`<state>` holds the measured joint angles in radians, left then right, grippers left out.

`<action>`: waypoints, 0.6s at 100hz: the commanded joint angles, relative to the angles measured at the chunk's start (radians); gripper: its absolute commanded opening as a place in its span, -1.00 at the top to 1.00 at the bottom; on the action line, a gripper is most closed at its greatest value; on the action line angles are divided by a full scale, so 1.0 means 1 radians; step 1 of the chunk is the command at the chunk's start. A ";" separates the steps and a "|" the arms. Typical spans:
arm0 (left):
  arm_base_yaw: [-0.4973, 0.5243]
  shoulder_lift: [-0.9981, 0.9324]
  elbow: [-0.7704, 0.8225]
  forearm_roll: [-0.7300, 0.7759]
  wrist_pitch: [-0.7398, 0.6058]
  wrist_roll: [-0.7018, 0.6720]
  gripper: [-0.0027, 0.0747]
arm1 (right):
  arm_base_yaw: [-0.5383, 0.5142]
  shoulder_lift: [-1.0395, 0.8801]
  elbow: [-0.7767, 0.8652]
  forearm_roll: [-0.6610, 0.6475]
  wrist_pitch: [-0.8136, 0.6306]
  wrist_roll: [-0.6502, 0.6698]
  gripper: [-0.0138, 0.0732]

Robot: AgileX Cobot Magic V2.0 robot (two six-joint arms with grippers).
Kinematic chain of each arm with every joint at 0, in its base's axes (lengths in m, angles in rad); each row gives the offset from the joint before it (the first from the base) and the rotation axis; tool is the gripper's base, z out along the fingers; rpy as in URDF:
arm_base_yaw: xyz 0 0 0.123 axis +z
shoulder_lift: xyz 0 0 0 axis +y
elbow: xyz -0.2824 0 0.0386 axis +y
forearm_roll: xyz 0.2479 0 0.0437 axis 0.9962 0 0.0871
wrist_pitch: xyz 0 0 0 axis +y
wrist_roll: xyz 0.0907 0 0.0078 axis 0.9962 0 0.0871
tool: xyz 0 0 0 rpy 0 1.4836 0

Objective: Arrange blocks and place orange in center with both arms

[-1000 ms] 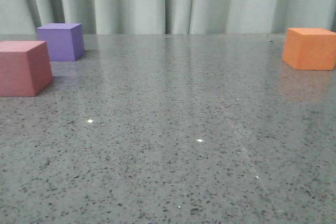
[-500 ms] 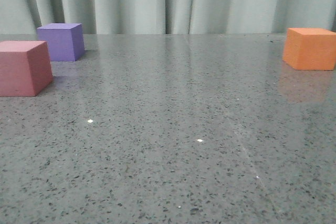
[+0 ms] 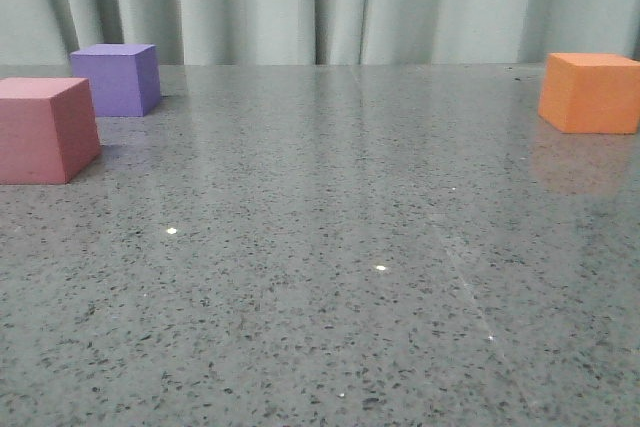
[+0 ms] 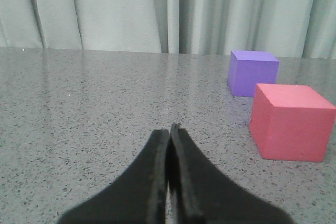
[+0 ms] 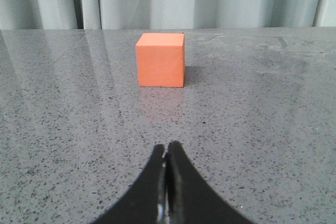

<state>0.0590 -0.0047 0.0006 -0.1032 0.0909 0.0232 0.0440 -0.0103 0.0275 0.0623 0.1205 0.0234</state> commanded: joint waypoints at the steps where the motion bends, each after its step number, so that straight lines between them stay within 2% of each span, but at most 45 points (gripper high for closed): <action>1: -0.002 -0.032 0.020 0.000 -0.070 -0.009 0.98 | -0.003 -0.026 -0.005 0.004 -0.090 -0.006 0.96; 21: -0.002 -0.032 0.015 -0.018 -0.075 -0.009 0.98 | -0.003 -0.026 -0.011 0.004 -0.121 -0.006 0.96; 43: -0.002 -0.031 -0.059 -0.035 -0.057 -0.010 0.98 | -0.003 0.005 -0.105 0.004 0.008 -0.006 0.96; 60: -0.002 0.016 -0.193 -0.035 0.041 -0.010 0.98 | -0.003 0.091 -0.228 0.007 0.112 -0.006 0.96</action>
<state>0.0590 -0.0047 -0.0905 -0.1258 0.1612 0.0232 0.0440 0.0231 -0.1108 0.0623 0.2471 0.0234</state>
